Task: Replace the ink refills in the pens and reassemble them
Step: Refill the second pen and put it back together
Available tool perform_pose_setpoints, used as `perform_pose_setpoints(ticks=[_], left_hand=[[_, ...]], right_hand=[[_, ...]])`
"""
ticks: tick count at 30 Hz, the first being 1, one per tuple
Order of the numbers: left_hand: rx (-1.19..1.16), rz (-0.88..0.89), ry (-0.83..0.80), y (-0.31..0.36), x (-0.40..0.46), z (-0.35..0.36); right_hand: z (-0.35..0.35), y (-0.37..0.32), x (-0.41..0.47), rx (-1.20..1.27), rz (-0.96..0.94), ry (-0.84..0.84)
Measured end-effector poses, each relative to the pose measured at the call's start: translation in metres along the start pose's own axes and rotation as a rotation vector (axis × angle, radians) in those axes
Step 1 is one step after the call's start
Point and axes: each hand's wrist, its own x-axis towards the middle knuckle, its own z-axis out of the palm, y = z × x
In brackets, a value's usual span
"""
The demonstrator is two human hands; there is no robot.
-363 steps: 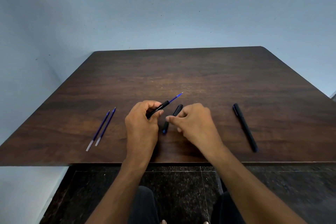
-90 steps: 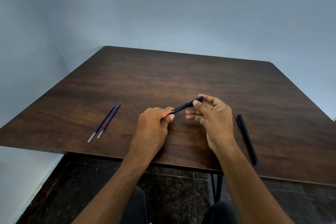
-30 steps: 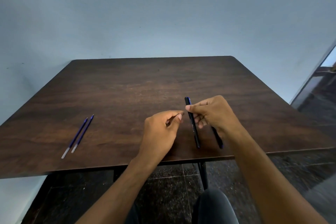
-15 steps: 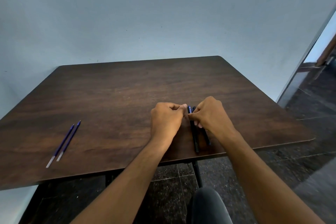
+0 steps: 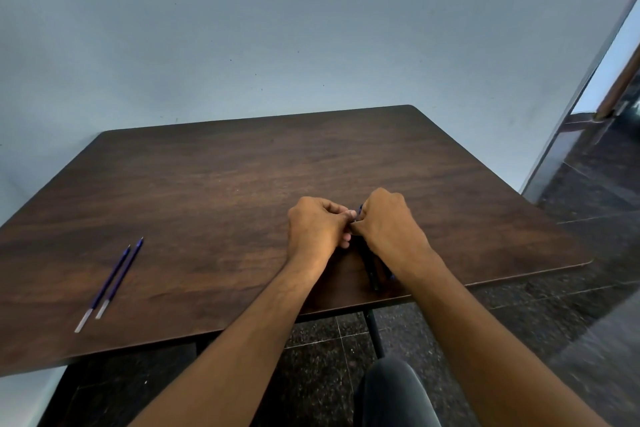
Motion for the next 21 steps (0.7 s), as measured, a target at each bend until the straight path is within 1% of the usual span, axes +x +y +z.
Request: perform_pose_setpoints(ticks=[6,9,12,15,21], left_hand=[[-0.034,0.023,-0.005,-0.004,-0.002,0.000],[-0.044,0.040,0.000,-0.007,-0.005,-0.002],[-0.002,0.045,0.004,-0.009,-0.007,-0.002],[0.028,0.053,-0.001,-0.009,-0.008,-0.001],[0.020,0.058,0.008,-0.009,-0.008,-0.002]], right_hand=[[-0.011,0.003,-0.004,0.076,0.030,-0.037],[-0.018,0.012,-0.008,0.121,0.020,0.036],[-0.017,0.020,-0.009,0.142,0.036,0.111],[-0.010,0.024,-0.008,0.129,0.069,0.101],[0.000,0.023,-0.009,0.135,0.077,0.097]])
